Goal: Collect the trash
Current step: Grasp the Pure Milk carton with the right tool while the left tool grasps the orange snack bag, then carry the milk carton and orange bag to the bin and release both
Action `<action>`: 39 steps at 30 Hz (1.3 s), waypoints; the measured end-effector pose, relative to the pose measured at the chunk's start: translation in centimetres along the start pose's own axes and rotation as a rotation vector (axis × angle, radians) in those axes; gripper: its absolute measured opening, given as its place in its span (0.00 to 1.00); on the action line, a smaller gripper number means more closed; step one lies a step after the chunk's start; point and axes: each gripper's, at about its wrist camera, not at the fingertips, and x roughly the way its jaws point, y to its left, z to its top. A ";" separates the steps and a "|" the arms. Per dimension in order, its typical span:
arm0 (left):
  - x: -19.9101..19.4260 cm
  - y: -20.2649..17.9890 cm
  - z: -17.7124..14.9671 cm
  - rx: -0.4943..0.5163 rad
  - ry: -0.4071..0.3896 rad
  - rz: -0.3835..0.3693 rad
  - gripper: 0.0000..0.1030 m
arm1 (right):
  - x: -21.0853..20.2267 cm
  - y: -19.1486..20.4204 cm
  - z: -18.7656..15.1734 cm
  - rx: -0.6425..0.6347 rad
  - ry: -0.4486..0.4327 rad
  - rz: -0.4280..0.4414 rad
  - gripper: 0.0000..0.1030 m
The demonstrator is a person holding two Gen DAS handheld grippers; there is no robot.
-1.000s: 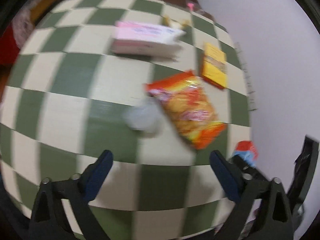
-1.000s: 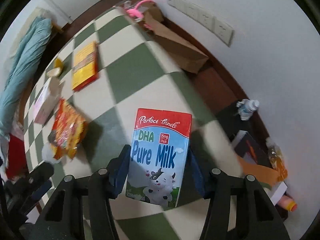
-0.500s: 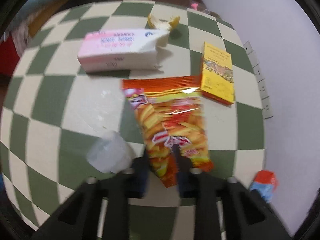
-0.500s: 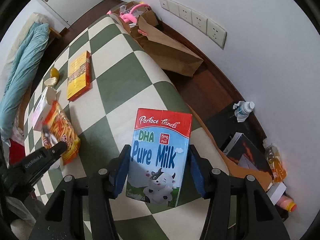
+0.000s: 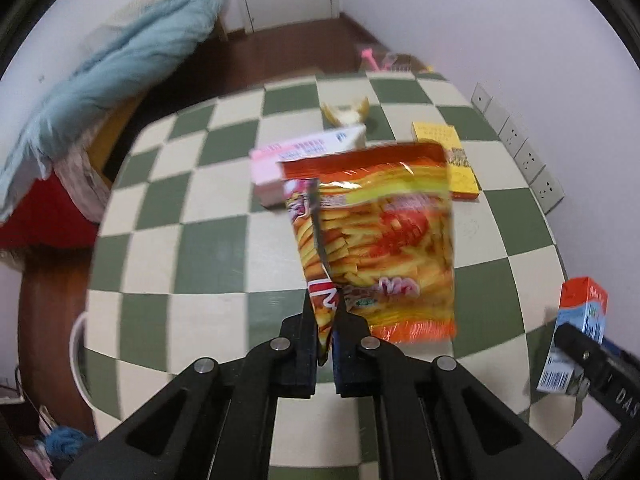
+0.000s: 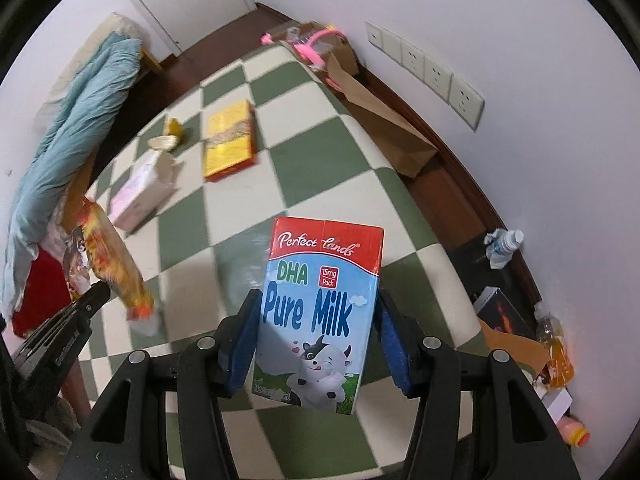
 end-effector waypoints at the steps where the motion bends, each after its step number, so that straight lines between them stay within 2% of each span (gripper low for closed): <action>1: -0.8 0.5 -0.2 0.007 -0.012 0.003 0.03 | -0.5 0.3 -0.2 -0.001 -0.009 0.007 0.56; 8: -6.2 5.2 -1.0 -0.018 -0.093 0.004 0.03 | -3.9 4.5 -1.4 -0.097 -0.063 0.044 0.56; 14: -10.2 10.4 -1.3 -0.065 -0.169 0.040 0.03 | -6.1 9.8 -2.3 -0.188 -0.073 0.124 0.56; 20: -13.2 16.9 -2.3 -0.131 -0.220 0.114 0.03 | -7.8 17.9 -3.7 -0.296 -0.067 0.233 0.56; 24: -14.5 21.9 -3.3 -0.192 -0.237 0.162 0.03 | -8.1 24.7 -5.4 -0.389 -0.050 0.300 0.56; 32: -14.7 33.4 -7.0 -0.345 -0.211 0.261 0.03 | -4.9 39.1 -11.3 -0.612 0.051 0.381 0.56; 36: -12.7 38.5 -9.5 -0.415 -0.154 0.293 0.03 | -1.8 44.7 -14.8 -0.701 0.123 0.399 0.56; 39: -10.2 42.6 -11.8 -0.474 -0.082 0.283 0.03 | 1.5 48.6 -17.4 -0.756 0.199 0.402 0.56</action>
